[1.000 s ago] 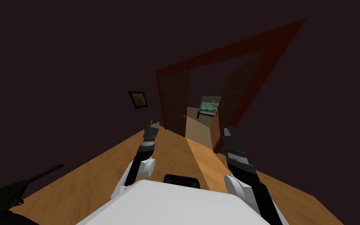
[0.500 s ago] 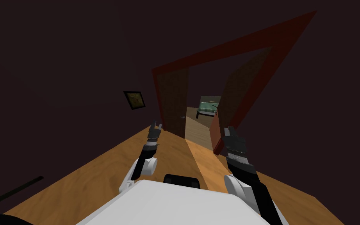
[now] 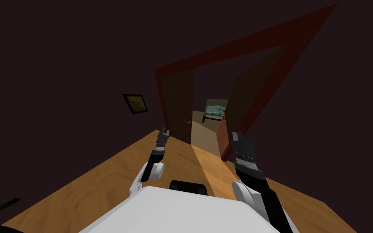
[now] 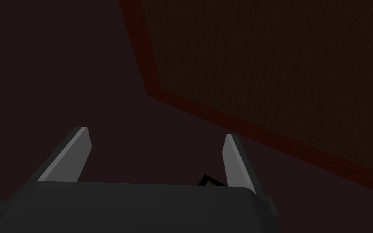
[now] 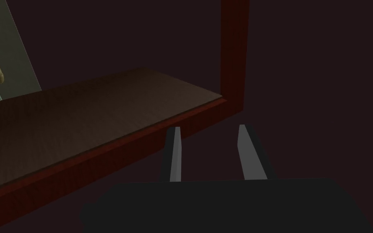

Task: Push the door open

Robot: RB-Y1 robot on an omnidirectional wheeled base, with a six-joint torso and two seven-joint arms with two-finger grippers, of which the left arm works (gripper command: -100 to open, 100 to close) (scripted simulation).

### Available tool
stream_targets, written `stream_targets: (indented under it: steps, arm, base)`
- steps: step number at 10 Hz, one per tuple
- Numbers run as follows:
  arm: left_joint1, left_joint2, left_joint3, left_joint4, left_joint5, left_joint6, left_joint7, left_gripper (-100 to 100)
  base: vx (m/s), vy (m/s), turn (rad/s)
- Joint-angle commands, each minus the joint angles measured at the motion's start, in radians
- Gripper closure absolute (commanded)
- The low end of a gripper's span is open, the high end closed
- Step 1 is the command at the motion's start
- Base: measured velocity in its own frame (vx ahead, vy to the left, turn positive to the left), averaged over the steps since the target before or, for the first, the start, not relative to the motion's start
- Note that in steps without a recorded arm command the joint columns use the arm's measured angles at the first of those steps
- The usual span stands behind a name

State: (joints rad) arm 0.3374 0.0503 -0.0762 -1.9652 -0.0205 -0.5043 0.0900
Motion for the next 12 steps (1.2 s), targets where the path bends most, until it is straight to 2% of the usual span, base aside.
stream_targets:
  steps: [1, 7, 8, 12]
  arm:
    - [-0.017, 0.002, -0.004, 0.047, 0.001, -0.010, -0.006, -100]
    - [-0.093, 0.018, -0.007, 0.237, 0.016, -0.053, -0.017, -100]
    - [-0.093, 0.018, -0.007, 0.242, 0.016, -0.053, -0.017, -100]
    - [-0.148, 0.025, -0.009, 0.378, 0.026, -0.083, -0.025, -100]
  base:
    - [0.093, 0.001, -0.042]
    - [0.096, 0.014, -0.057]
    - [0.064, 0.015, -0.018]
    - [0.080, 0.023, -0.059]
